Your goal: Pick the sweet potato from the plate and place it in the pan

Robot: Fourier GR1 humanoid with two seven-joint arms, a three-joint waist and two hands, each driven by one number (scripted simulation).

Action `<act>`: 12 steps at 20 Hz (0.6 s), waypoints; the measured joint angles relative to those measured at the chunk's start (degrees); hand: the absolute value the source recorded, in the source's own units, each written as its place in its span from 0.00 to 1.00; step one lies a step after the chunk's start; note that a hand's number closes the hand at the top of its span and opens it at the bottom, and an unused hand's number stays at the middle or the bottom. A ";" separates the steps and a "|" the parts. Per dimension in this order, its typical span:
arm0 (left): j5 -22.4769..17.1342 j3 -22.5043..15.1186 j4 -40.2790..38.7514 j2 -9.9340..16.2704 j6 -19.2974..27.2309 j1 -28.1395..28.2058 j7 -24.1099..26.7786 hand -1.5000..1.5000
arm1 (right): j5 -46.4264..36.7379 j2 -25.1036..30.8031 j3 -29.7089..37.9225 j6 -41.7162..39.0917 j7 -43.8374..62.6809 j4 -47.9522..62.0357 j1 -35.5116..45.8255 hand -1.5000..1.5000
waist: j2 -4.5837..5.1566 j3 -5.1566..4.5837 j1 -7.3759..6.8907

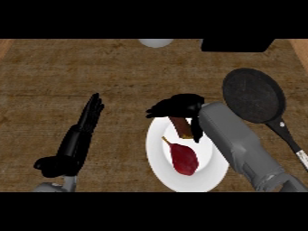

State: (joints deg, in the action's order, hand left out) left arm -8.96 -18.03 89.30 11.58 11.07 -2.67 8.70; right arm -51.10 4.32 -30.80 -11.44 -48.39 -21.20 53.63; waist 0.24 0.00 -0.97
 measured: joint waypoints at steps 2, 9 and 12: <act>-0.33 0.91 0.59 0.43 -0.77 0.24 -0.26 0.50 | -1.69 -0.93 -0.49 0.74 -0.19 1.29 0.21 1.00 | -0.09 -0.05 -0.02; 0.22 1.77 -0.47 -0.63 -1.81 -0.70 -0.31 0.50 | -7.09 -2.16 -2.24 8.03 -2.92 3.54 1.49 1.00 | -0.71 -0.27 -0.33; 0.05 2.94 -0.92 -0.64 -2.60 -1.69 -1.17 0.50 | -7.88 -2.40 -1.44 9.20 -3.72 4.11 1.83 1.00 | -0.69 -0.29 -0.21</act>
State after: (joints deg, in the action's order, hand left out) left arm -8.90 -15.10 88.38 10.93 8.47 -4.37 7.52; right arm -58.98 1.92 -32.24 -2.24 -52.11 -17.09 55.46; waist -0.45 -0.29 -1.18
